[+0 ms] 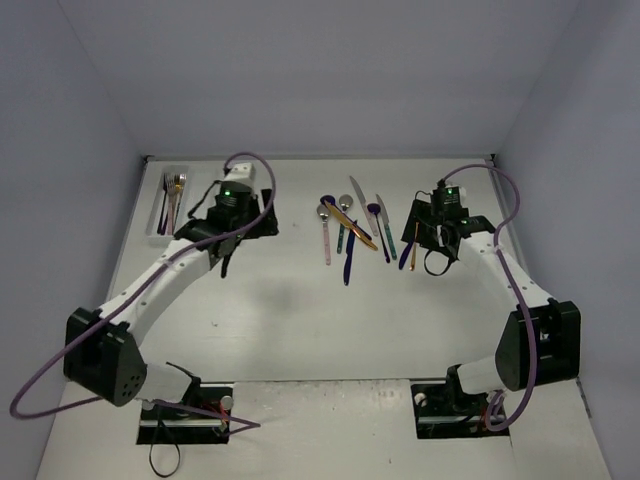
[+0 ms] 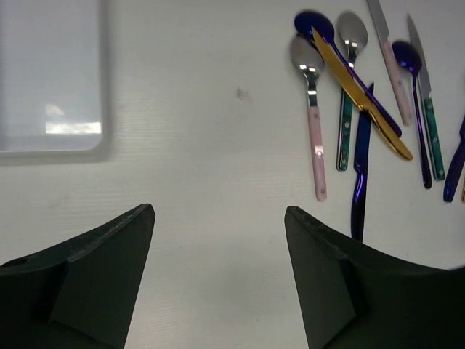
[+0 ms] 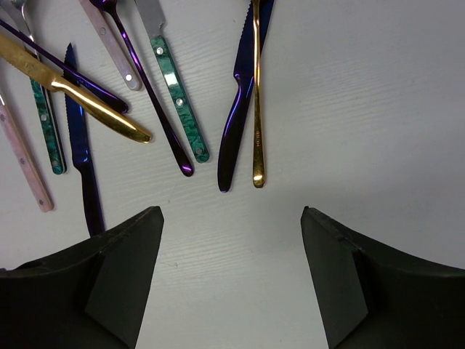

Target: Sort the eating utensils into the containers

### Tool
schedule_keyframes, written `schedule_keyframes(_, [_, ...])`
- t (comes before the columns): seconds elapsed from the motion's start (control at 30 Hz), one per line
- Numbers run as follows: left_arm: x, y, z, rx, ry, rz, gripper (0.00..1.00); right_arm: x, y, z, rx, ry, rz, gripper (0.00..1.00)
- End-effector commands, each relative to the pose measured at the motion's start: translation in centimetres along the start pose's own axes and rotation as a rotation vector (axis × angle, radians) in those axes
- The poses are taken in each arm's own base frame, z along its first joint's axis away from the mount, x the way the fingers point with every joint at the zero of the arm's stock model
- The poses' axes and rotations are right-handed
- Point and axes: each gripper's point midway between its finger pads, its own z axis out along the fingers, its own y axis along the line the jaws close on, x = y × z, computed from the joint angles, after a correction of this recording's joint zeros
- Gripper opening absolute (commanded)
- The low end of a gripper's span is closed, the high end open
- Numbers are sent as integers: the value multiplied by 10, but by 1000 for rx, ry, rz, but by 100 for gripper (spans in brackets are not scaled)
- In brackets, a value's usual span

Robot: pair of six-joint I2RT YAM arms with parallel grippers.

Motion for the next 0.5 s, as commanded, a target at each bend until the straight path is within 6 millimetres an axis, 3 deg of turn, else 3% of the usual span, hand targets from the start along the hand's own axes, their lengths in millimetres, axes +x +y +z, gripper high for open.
schedule_keyframes(0.0, [8,-39,28,-19,10,27,70,-20,1,-10,-4,-83,15,74])
schedule_keyframes(0.13, [30,-78,70,8,53,43,70,-18,2,-19,-28,-104,26,74])
schedule_keyframes(0.27, [35,-107,98,27,59,72,70,-14,2,-23,-45,-108,34,74])
schedule_keyframes(0.47, [54,-131,140,32,97,102,69,-8,3,-20,-61,-103,37,74])
